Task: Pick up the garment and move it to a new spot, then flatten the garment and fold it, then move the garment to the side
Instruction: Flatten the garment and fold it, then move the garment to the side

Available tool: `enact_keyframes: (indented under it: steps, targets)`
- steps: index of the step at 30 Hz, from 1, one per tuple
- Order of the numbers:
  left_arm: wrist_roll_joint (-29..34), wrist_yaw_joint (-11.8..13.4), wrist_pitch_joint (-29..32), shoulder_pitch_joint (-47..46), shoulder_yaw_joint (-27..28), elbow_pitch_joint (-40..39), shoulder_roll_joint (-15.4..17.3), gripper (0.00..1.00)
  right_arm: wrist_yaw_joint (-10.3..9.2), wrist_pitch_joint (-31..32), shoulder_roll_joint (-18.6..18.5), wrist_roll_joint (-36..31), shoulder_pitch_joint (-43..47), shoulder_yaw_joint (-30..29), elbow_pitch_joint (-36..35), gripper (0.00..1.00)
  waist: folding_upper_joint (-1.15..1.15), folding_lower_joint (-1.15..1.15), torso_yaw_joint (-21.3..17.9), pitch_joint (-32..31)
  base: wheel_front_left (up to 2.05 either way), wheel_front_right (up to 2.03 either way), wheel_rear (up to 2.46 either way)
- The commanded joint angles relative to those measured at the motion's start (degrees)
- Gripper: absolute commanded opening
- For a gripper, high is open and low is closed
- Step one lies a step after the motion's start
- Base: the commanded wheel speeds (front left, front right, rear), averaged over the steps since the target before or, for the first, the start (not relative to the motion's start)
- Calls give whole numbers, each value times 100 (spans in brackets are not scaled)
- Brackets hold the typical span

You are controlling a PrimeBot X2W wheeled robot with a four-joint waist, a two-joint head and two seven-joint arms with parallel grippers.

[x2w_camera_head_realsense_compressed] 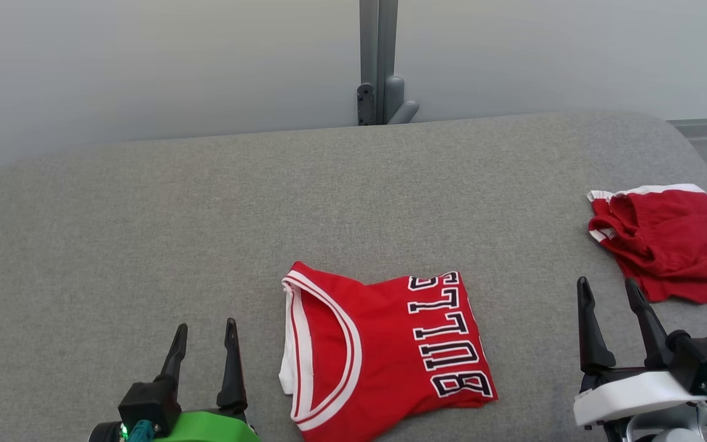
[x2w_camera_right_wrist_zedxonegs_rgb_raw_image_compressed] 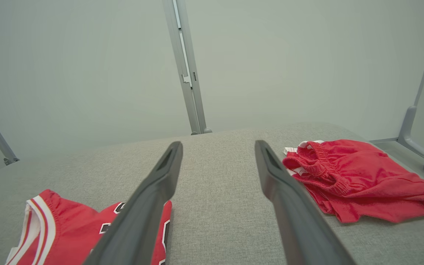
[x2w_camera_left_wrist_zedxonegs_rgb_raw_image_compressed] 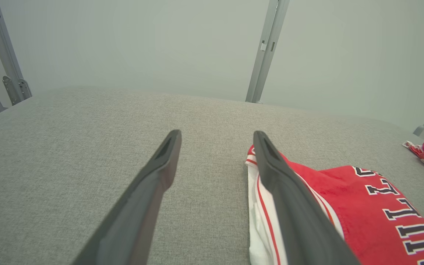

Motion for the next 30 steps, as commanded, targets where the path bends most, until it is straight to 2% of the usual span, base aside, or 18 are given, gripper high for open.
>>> enact_keyframes:
  steps: [1,18,24,30]
  targets:
    - [75,20,-15,93,28,-16,9,100,-1,-37,2,93,104,-20,-44,100,0,0,3,-14,0,0,0]
    - [118,-37,-15,-4,8,27,9,100,-1,-8,3,63,-59,59,156,100,0,0,117,-22,0,0,0]
    - [119,-17,-15,-47,-12,46,10,100,-1,522,-19,113,-289,297,454,100,0,0,210,33,0,0,0]
    - [94,-7,-15,-110,-64,82,10,100,-1,1486,-549,610,-696,898,1105,100,0,0,398,137,0,0,0]
